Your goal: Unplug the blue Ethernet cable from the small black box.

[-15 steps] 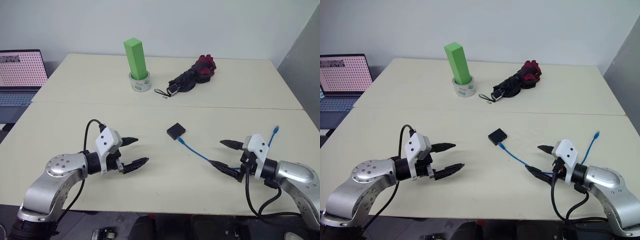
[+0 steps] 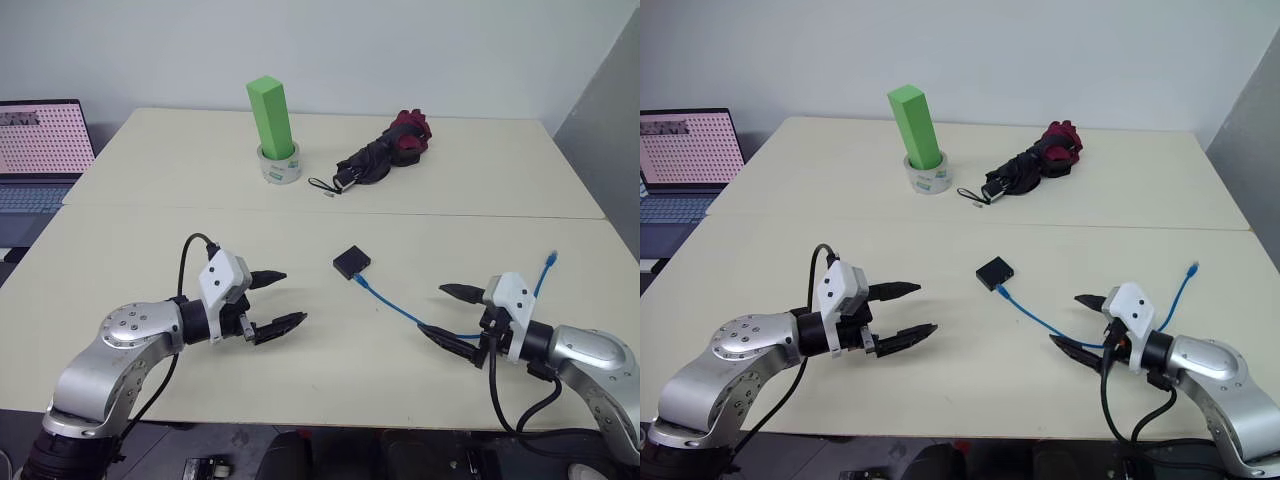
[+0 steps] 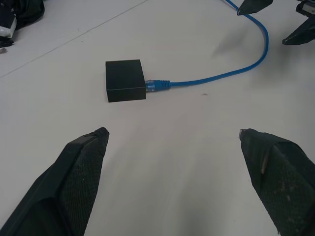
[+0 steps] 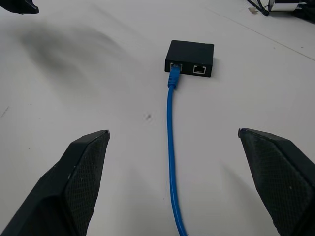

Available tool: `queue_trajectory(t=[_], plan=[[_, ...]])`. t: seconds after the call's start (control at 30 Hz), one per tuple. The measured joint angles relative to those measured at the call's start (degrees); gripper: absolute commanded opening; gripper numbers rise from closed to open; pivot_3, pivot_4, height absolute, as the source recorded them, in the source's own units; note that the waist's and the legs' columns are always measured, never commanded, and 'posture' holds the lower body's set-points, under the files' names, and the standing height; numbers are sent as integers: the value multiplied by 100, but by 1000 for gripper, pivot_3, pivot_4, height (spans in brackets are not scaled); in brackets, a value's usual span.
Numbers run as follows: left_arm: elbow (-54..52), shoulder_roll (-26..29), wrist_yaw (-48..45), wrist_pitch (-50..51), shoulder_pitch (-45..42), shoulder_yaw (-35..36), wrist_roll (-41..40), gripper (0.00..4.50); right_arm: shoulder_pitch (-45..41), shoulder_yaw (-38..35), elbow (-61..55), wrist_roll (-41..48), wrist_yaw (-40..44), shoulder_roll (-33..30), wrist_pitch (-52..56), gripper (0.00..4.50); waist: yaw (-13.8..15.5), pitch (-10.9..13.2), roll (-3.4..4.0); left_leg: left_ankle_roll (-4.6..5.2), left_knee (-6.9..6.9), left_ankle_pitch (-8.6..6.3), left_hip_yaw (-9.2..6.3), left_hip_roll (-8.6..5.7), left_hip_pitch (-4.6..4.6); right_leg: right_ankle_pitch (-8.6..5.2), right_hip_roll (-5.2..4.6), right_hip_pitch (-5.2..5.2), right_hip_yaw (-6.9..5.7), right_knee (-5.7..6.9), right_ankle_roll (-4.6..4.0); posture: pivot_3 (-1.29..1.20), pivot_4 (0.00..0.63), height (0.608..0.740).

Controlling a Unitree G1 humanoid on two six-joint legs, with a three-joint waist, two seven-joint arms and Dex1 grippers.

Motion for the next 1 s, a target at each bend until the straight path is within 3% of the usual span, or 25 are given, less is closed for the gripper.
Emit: queue_trajectory(t=[0.3, 0.5, 0.73, 0.87, 1.0], plan=[[-5, 0, -9, -37, 64, -84, 45, 4500, -465, 747, 175, -421, -564, 528, 196, 4444, -5, 0, 1, -3, 0, 2, 0, 0, 0, 0, 0, -2, 0, 2, 0, 0, 150, 740], [46, -2, -29, -36, -74, -200, 105, 4500, -1129, 1341, 1272, -1086, -1183, 1408, 45, 4444, -1, 0, 0, -18, 0, 10, 1, 0, -1, 0, 2, -5, 2, 3, 0, 0, 150, 740], [330, -78, -37, -102, -329, -210, 117, 4500, -1627, 1823, 1899, -1480, -1282, 2033, -126, 4444, -14, 1, 2, -18, 0, 10, 1, 2, -1, 0, 2, -8, -1, 7, 0, 0, 150, 740], [380, -147, -13, -131, -388, -210, 127, 4500, -1866, 2017, 2314, -1708, -1486, 2420, -141, 3715, -14, 1, 2, -18, 0, 10, 1, 1, -1, 0, 2, -9, 0, 8, 0, 0, 150, 740], [397, -151, -15, -152, -385, -211, 158, 4500, -1962, 1991, 2505, -1838, -1615, 2503, -241, 2702, -16, -1, 0, -18, 0, 10, -1, 2, 1, 0, 2, -8, -2, 9, 0, 0, 150, 740]])
